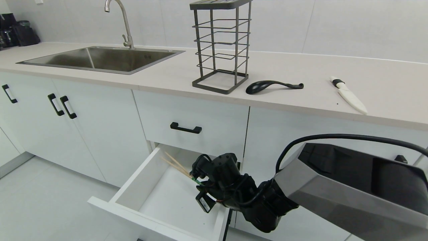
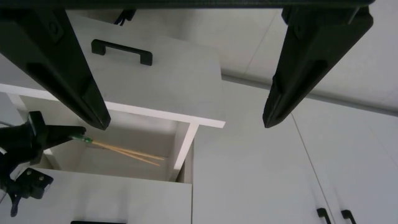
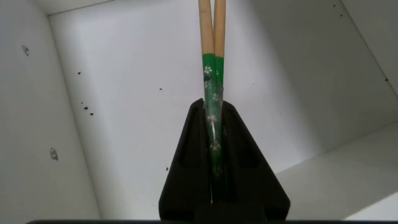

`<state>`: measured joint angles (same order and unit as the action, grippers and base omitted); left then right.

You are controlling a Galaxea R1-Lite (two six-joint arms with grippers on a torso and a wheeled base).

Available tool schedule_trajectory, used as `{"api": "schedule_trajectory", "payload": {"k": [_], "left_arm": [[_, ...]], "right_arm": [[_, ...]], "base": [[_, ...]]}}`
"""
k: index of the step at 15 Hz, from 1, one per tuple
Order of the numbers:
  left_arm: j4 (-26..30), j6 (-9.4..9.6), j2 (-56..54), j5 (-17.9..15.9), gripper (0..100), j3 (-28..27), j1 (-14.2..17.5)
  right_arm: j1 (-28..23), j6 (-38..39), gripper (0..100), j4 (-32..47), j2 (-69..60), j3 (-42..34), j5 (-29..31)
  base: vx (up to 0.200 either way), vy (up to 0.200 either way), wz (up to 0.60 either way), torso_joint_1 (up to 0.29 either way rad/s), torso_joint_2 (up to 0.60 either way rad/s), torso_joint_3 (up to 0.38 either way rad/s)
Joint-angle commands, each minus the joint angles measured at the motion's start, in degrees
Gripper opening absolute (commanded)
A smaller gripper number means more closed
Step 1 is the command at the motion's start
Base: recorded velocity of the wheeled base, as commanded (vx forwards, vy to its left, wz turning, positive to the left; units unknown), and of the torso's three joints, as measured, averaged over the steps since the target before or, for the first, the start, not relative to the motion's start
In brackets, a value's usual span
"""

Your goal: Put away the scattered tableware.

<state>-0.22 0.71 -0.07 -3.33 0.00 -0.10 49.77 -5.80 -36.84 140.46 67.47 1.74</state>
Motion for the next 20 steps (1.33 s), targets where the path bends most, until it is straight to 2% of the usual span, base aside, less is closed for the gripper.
{"api": "schedule_trajectory", "payload": {"k": [1, 20], "left_arm": [[0.0, 0.0, 0.1, 0.0, 100, 0.0, 0.0], [0.0, 0.0, 0.1, 0.0, 100, 0.0, 0.0]], "right_arm": [[0.4, -0.7, 0, 0.0, 1.6, 2.0, 0.2], [0.4, -2.3, 0, 0.0, 6.9, 5.9, 0.2]], "base": [[0.0, 0.0, 0.0, 0.0, 0.0, 0.0], [0.0, 0.0, 0.0, 0.0, 0.0, 0.0]]}}
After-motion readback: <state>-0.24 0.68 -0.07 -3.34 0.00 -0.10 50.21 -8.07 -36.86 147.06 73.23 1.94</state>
